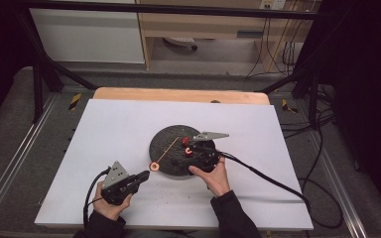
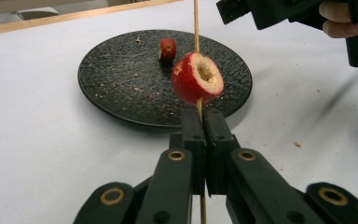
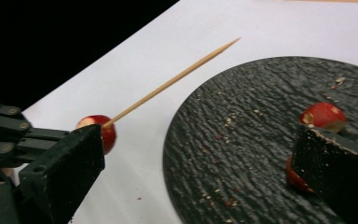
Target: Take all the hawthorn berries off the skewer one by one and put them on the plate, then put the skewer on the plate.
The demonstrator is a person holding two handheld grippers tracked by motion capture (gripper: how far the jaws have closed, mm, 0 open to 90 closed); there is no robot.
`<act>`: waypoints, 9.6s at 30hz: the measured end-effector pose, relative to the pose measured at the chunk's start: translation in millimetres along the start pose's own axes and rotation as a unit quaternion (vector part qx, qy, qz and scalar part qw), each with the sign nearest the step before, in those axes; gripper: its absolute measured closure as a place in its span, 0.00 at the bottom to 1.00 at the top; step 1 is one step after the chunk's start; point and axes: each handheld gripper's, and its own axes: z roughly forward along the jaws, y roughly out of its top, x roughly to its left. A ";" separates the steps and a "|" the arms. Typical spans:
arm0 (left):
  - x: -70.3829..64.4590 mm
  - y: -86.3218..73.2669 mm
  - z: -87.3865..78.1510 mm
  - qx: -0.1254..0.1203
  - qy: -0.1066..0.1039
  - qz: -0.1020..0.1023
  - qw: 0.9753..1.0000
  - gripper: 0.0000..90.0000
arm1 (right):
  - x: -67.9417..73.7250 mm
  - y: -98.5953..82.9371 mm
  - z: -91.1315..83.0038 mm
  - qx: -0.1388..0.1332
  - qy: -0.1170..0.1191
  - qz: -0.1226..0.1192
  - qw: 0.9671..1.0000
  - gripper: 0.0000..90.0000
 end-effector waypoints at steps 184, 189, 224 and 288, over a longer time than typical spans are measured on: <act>17.8 45.1 24.1 0.052 0.018 -0.027 0.998 0.98 | -89.0 -94.4 -102.1 0.024 -0.110 -0.035 0.993 0.01; 19.4 55.0 36.6 0.061 0.023 -0.029 0.997 0.98 | -88.8 -94.9 -101.7 0.028 -0.108 -0.038 0.993 0.01; 17.4 59.6 140.6 0.148 0.075 -0.031 0.986 0.98 | -89.1 -95.9 -102.6 0.032 -0.102 -0.033 0.994 0.02; 66.1 -30.0 -5.6 0.101 0.043 0.000 0.994 0.07 | -87.0 -98.2 -102.3 0.043 -0.097 -0.039 0.994 0.01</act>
